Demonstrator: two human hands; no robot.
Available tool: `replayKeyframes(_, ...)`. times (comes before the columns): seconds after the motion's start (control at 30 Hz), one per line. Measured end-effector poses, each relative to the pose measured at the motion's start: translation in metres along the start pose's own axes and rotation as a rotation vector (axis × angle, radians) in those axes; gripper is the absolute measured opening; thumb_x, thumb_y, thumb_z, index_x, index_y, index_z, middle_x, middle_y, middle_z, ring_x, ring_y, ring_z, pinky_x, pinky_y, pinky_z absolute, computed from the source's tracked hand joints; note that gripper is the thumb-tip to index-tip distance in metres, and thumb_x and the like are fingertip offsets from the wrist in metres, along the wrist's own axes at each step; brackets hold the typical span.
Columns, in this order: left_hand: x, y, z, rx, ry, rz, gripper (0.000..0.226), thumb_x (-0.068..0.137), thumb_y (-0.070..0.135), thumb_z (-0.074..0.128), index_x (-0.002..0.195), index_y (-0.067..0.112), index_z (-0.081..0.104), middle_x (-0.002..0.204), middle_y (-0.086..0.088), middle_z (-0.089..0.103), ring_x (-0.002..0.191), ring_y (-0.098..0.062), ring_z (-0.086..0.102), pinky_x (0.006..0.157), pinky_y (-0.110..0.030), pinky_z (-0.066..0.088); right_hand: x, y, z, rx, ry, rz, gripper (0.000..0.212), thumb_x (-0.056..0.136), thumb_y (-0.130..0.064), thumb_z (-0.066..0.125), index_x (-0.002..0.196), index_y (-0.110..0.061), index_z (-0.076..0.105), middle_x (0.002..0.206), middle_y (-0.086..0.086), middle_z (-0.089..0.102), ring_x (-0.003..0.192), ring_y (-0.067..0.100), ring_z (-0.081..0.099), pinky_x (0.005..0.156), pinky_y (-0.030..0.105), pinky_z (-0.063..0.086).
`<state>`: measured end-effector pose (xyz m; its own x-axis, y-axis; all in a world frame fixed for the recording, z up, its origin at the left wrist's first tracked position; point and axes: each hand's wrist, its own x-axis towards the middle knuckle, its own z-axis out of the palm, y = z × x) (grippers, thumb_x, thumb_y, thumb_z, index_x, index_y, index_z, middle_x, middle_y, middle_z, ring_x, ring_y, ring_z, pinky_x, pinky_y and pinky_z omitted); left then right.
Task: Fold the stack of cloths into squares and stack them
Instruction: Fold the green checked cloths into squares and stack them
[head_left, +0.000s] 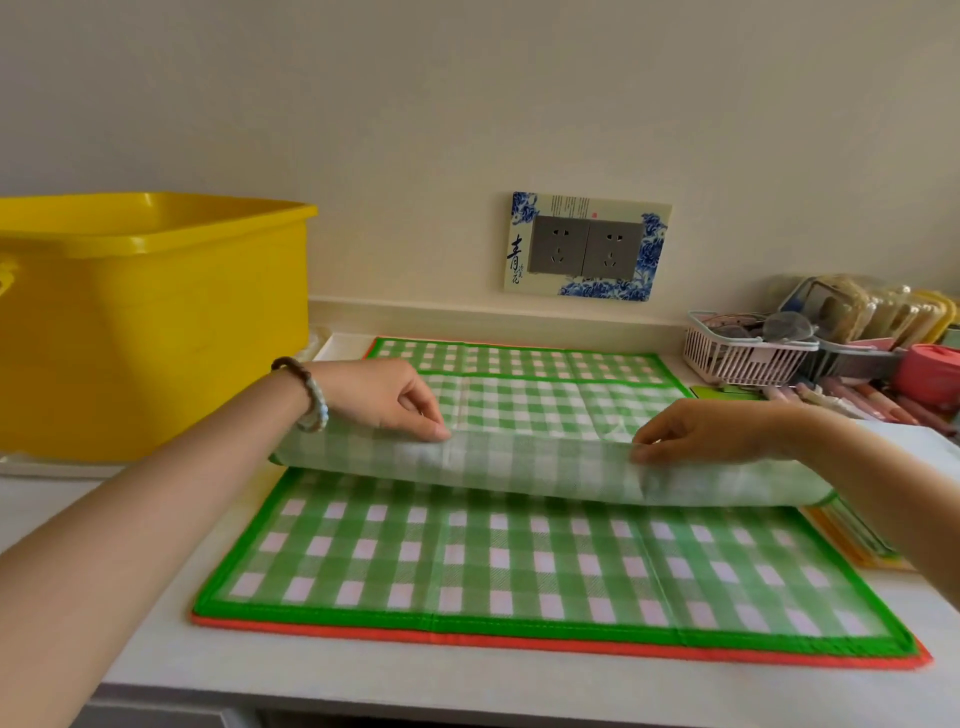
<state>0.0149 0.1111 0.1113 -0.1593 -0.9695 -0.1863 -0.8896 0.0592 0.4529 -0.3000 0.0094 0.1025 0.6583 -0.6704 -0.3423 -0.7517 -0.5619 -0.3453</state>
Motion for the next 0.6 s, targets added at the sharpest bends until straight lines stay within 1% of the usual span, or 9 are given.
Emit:
replayKeyframes(0.07, -0.001, 0.008, -0.009, 0.031, -0.022, -0.029, 0.02, 0.085, 0.041, 0.062, 0.096, 0.025, 0.067, 0.043, 0.026, 0.054, 0.043, 0.011, 0.048, 0.067, -0.017, 0.039, -0.008, -0.006, -0.013, 0.049, -0.081, 0.023, 0.017, 0.088, -0.046, 0.054, 0.097, -0.039, 0.067, 0.087, -0.029, 0.067, 0.078, -0.013, 0.061, 0.08, 0.012, 0.044)
replayKeyframes(0.13, 0.002, 0.01, -0.014, 0.022, 0.032, -0.029, 0.021, 0.083, 0.044, 0.064, 0.096, 0.027, 0.066, 0.044, 0.018, 0.052, 0.043, 0.004, 0.044, 0.07, -0.021, 0.041, -0.01, -0.009, -0.024, 0.092, -0.086, 0.008, 0.02, 0.087, -0.044, 0.057, 0.096, -0.031, 0.069, 0.084, -0.018, 0.07, 0.073, -0.004, 0.062, 0.075, 0.012, 0.045)
replayKeyframes(0.2, 0.009, 0.007, -0.016, 0.045, 0.179, 0.005, 0.021, 0.08, 0.044, 0.068, 0.093, 0.027, 0.066, 0.066, 0.016, 0.061, 0.063, -0.001, 0.053, 0.07, -0.021, 0.041, -0.005, -0.008, -0.033, 0.076, 0.01, -0.016, 0.016, 0.085, -0.044, 0.059, 0.088, -0.032, 0.071, 0.078, -0.019, 0.069, 0.07, -0.006, 0.06, 0.073, 0.013, 0.043)
replayKeyframes(0.27, 0.017, 0.006, -0.01, 0.146, 0.334, 0.067, 0.022, 0.081, 0.037, 0.069, 0.1, 0.029, 0.063, 0.096, 0.014, 0.061, 0.091, -0.004, 0.056, 0.078, -0.019, 0.04, 0.008, -0.005, -0.037, 0.012, 0.152, -0.026, 0.01, 0.085, -0.042, 0.062, 0.082, -0.037, 0.07, 0.073, -0.025, 0.068, 0.069, -0.01, 0.06, 0.076, 0.015, 0.042)
replayKeyframes(0.3, 0.02, 0.008, -0.005, 0.186, 0.393, 0.11, 0.023, 0.083, 0.034, 0.068, 0.105, 0.031, 0.062, 0.105, 0.015, 0.057, 0.099, -0.004, 0.052, 0.083, -0.02, 0.038, 0.017, -0.002, -0.037, -0.027, 0.216, -0.028, 0.009, 0.085, -0.04, 0.062, 0.083, -0.036, 0.07, 0.075, -0.024, 0.068, 0.072, -0.009, 0.061, 0.079, 0.017, 0.043)
replayKeyframes(0.37, 0.023, 0.014, 0.007, 0.207, 0.453, 0.193, 0.02, 0.086, 0.03, 0.065, 0.105, 0.034, 0.063, 0.11, 0.014, 0.054, 0.105, -0.004, 0.048, 0.089, -0.023, 0.037, 0.035, 0.003, -0.033, -0.089, 0.31, -0.035, 0.014, 0.087, -0.035, 0.062, 0.093, -0.027, 0.071, 0.084, -0.018, 0.068, 0.079, -0.001, 0.063, 0.082, 0.02, 0.048)
replayKeyframes(0.47, 0.032, 0.019, 0.025, 0.21, 0.374, 0.201, 0.021, 0.092, 0.037, 0.055, 0.111, 0.034, 0.063, 0.118, 0.013, 0.057, 0.106, -0.003, 0.049, 0.096, -0.027, 0.04, 0.061, 0.011, -0.021, -0.122, 0.379, -0.026, 0.019, 0.089, -0.028, 0.061, 0.102, -0.017, 0.07, 0.093, -0.007, 0.068, 0.079, 0.006, 0.062, 0.077, 0.015, 0.047)
replayKeyframes(0.53, 0.038, 0.02, 0.036, 0.212, 0.277, 0.16, 0.033, 0.094, 0.045, 0.047, 0.122, 0.033, 0.059, 0.13, 0.014, 0.054, 0.115, -0.005, 0.049, 0.1, -0.028, 0.04, 0.076, 0.018, -0.011, -0.12, 0.413, -0.011, 0.019, 0.09, -0.025, 0.061, 0.103, -0.015, 0.07, 0.102, 0.0, 0.07, 0.084, 0.01, 0.061, 0.083, 0.02, 0.047)
replayKeyframes(0.6, 0.047, 0.017, 0.045, 0.245, 0.203, 0.124, 0.044, 0.093, 0.052, 0.043, 0.131, 0.031, 0.052, 0.139, 0.013, 0.047, 0.124, -0.008, 0.045, 0.103, -0.028, 0.037, 0.09, 0.024, -0.001, -0.106, 0.459, 0.019, 0.02, 0.09, -0.025, 0.06, 0.104, -0.015, 0.07, 0.108, 0.001, 0.069, 0.093, 0.015, 0.061, 0.087, 0.026, 0.047)
